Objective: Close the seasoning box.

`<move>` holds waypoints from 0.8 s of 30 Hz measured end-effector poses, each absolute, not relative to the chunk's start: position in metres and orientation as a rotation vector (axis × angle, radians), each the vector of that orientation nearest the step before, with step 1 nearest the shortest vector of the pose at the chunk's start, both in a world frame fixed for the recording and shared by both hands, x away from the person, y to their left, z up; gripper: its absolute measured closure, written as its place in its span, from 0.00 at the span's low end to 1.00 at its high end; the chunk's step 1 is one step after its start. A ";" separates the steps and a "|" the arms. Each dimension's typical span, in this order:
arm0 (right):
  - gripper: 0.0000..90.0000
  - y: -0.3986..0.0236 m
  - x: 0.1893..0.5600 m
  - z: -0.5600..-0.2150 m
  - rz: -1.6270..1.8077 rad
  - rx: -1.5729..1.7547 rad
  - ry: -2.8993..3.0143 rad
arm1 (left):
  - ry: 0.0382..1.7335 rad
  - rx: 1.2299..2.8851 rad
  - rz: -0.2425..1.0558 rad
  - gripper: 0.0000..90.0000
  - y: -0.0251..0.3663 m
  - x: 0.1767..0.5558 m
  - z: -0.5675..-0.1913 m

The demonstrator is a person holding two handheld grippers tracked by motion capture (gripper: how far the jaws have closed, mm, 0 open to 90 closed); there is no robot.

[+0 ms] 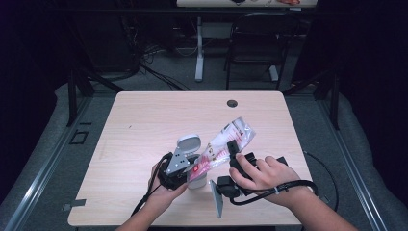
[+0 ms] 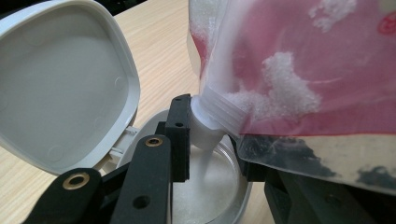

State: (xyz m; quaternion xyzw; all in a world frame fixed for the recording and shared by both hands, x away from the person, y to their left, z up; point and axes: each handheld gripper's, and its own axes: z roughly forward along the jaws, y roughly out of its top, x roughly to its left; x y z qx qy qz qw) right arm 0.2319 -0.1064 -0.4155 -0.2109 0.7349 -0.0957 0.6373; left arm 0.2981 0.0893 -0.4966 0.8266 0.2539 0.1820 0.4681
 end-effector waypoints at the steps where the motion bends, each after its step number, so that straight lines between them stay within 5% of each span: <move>1: 0.95 -0.106 0.232 -0.415 -0.219 -0.482 1.678 | 0.623 2.027 0.447 0.78 0.089 0.298 -0.497; 24: 0.95 -0.113 0.232 -0.418 -0.177 -0.442 1.715 | 0.619 2.022 0.464 0.78 0.089 0.297 -0.496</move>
